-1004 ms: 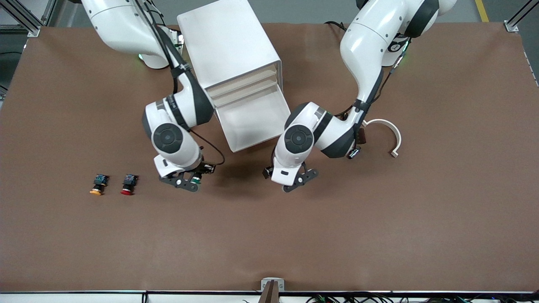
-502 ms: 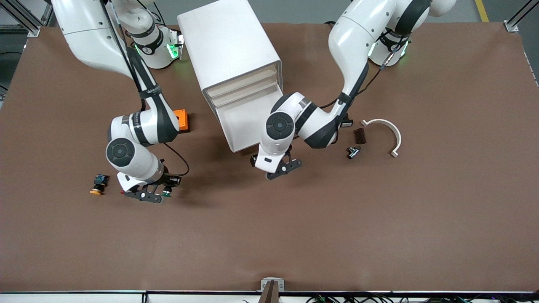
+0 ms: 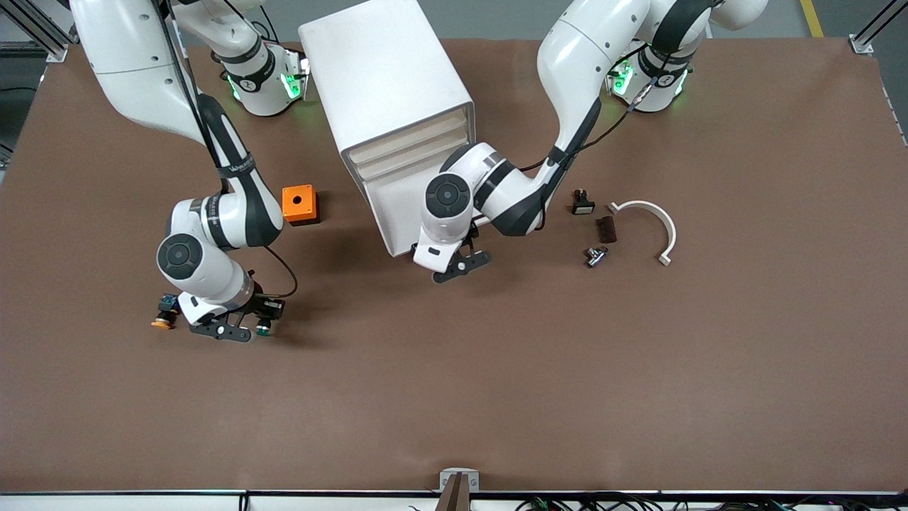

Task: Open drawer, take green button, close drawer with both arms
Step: 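Place the green button beside the red button while the left gripper pushes the drawer shut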

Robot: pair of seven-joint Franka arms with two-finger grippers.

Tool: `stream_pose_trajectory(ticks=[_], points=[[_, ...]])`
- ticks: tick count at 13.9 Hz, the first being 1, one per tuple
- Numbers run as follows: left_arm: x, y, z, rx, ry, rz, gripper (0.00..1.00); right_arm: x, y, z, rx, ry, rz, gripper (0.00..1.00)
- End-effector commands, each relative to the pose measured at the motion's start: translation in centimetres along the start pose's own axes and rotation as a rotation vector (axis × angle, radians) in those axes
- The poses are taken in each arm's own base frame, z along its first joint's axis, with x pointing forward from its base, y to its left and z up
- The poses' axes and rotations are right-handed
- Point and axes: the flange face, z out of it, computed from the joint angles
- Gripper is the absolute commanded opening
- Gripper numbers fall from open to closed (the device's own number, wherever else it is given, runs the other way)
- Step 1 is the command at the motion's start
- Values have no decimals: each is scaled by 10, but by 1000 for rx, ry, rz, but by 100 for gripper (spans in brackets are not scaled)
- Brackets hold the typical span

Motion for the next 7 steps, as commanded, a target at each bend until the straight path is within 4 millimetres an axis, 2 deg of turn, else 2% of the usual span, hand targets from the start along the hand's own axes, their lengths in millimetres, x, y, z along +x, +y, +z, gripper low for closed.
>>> stream_pose_trajectory(ticks=[1, 2, 3, 4, 5, 7], points=[[-28, 2, 2, 5, -7, -14, 99, 2, 16, 12, 5, -3, 2, 0], [-40, 4, 5, 10, -24, -9, 99, 1, 17, 13, 4, -6, 2, 2], [-48, 5, 8, 15, -39, -17, 99, 3, 20, 12, 5, -5, 9, 20], [-56, 6, 10, 16, -51, -30, 99, 6, 26, 12, 5, -9, 28, 93], [-64, 7, 12, 20, -62, -49, 99, 6, 26, 10, 6, -9, 28, 100], [-84, 8, 17, 34, -97, -71, 99, 11, 22, -3, 1, -33, 25, 100]])
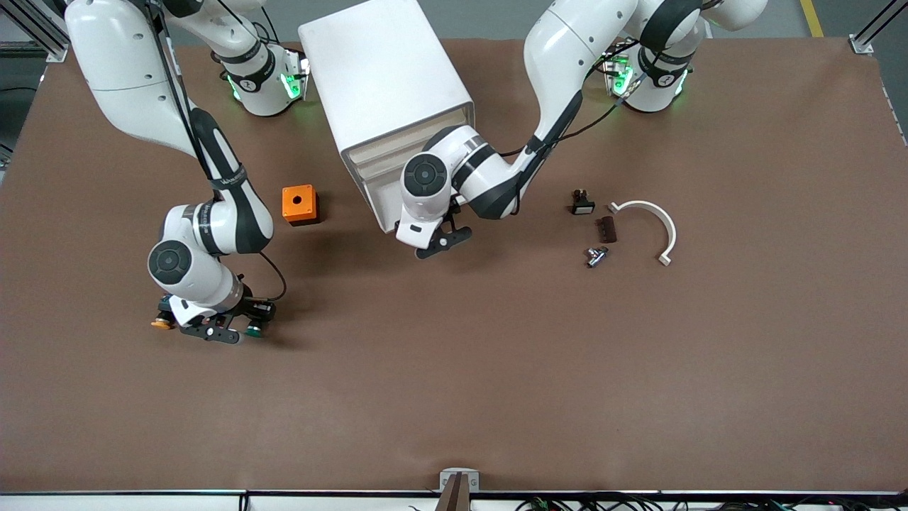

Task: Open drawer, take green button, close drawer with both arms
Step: 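Place the green button beside the red button while the left gripper pushes the drawer shut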

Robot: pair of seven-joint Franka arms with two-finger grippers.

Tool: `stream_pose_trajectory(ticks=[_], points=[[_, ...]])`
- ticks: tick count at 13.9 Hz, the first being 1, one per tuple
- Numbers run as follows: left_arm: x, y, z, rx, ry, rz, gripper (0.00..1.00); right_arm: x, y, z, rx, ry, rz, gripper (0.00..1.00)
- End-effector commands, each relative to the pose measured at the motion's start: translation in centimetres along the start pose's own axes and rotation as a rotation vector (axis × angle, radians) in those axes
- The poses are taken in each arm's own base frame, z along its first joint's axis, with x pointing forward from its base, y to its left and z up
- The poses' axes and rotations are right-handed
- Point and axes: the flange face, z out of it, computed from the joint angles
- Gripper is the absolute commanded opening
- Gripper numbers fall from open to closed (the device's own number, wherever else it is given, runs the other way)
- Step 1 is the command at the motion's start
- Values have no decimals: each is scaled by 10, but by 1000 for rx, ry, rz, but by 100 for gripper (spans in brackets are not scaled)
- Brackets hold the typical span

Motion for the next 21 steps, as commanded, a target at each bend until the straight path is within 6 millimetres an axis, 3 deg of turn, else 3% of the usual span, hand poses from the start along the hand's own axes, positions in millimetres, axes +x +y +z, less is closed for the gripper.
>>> stream_pose_trajectory(ticks=[1, 6, 10, 15, 21], points=[[-28, -4, 3, 21, -38, -24, 99, 9, -1, -29, -2, -57, -1, 100], [-49, -6, 17, 46, -94, -69, 99, 21, 1, -144, -19, -153, -79, 100], [-57, -9, 23, 47, -184, -114, 99, 36, 39, -222, -13, -203, -164, 100], [-60, -8, 29, 38, -285, -172, 99, 41, 110, -288, 2, -181, -200, 100], [-48, -8, 19, 23, -268, -176, 99, 9, 131, -364, 13, -132, -175, 100]])
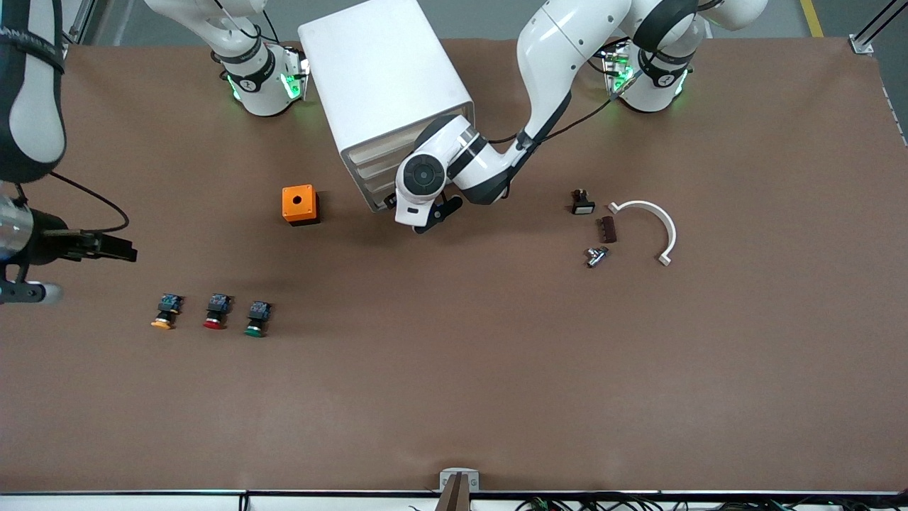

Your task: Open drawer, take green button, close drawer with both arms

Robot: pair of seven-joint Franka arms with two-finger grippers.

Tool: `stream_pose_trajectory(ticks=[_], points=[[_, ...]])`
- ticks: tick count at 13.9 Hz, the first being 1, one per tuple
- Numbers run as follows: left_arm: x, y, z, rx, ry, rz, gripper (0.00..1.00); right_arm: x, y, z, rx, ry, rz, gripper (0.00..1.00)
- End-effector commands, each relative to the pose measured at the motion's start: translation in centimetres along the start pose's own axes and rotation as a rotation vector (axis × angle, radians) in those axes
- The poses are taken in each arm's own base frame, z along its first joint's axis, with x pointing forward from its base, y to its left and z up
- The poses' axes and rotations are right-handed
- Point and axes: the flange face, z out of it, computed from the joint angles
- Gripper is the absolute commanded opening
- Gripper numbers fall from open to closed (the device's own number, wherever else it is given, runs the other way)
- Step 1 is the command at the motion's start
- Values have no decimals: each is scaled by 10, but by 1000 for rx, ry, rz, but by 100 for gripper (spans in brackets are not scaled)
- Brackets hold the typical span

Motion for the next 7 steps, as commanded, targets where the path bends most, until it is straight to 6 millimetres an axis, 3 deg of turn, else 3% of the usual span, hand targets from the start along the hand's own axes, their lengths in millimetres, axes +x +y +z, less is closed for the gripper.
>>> stream_pose_trajectory(ticks=[1, 3, 6, 7], points=[[3, -1, -16, -14, -3, -5, 99, -25, 6, -31, -4, 27, 3, 100], [36, 2, -41, -41, 65, 16, 99, -32, 14, -39, -2, 35, 16, 100], [90, 2, -125, -143, 157, -8, 99, -31, 16, -36, -2, 33, 19, 100], [96, -2, -154, -168, 216, 7, 99, -31, 16, -37, -2, 38, 19, 100]])
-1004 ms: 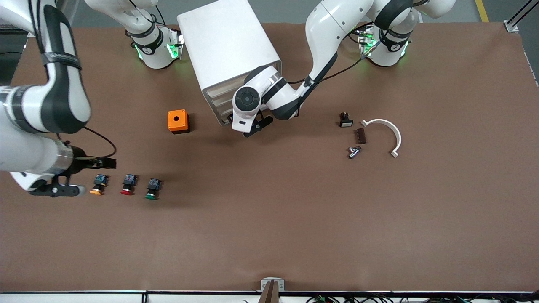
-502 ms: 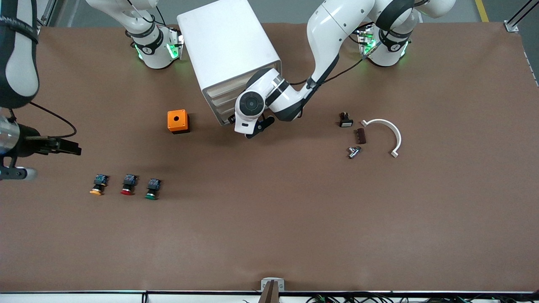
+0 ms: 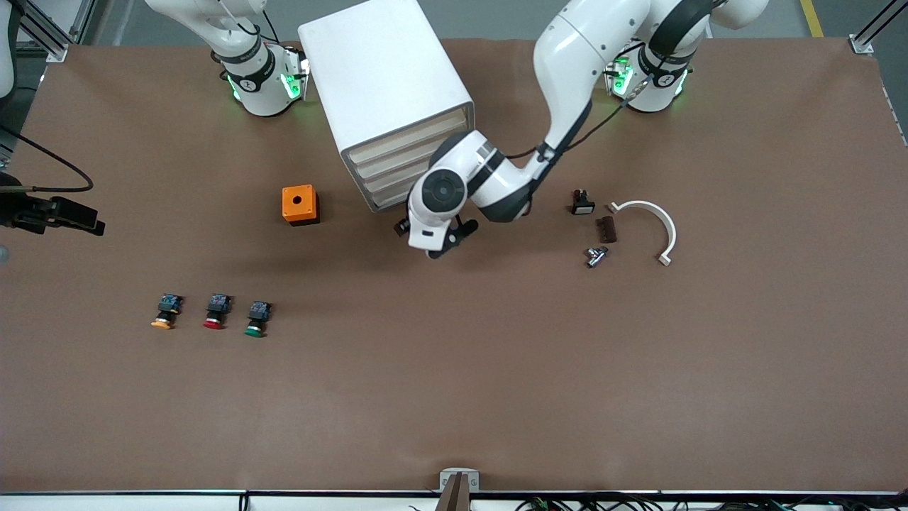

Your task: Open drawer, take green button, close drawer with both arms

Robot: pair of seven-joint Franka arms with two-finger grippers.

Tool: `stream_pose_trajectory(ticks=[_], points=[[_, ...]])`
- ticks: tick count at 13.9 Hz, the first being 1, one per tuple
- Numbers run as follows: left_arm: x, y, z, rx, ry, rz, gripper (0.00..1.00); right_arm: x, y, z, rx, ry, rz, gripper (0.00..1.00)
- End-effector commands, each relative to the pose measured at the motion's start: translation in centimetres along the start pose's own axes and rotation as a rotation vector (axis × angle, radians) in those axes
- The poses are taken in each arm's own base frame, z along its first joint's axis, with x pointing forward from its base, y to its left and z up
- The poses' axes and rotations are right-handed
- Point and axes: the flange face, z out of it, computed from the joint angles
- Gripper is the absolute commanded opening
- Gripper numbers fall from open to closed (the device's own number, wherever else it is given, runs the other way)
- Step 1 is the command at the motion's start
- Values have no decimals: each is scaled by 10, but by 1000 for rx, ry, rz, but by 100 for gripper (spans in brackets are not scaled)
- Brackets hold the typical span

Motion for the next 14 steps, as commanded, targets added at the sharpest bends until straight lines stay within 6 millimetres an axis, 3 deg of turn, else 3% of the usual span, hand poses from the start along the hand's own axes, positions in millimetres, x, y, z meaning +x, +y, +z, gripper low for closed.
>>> stream_pose_trajectory(ticks=[1, 3, 7, 11, 14], points=[[27, -5, -86, -65, 151, 49, 99, -3, 2, 1, -9, 2, -3, 100], [43, -20, -142, -48, 213, 74, 99, -3, 2, -2, -7, 6, 11, 100], [94, -77, -243, 65, 220, 207, 99, -1, -2, -12, -11, 25, 4, 100], [150, -135, -312, 116, 198, 362, 99, -4, 0, -44, 1, 90, 5, 100], [198, -181, -337, 170, 142, 493, 99, -18, -6, -48, 8, 27, 16, 100]])
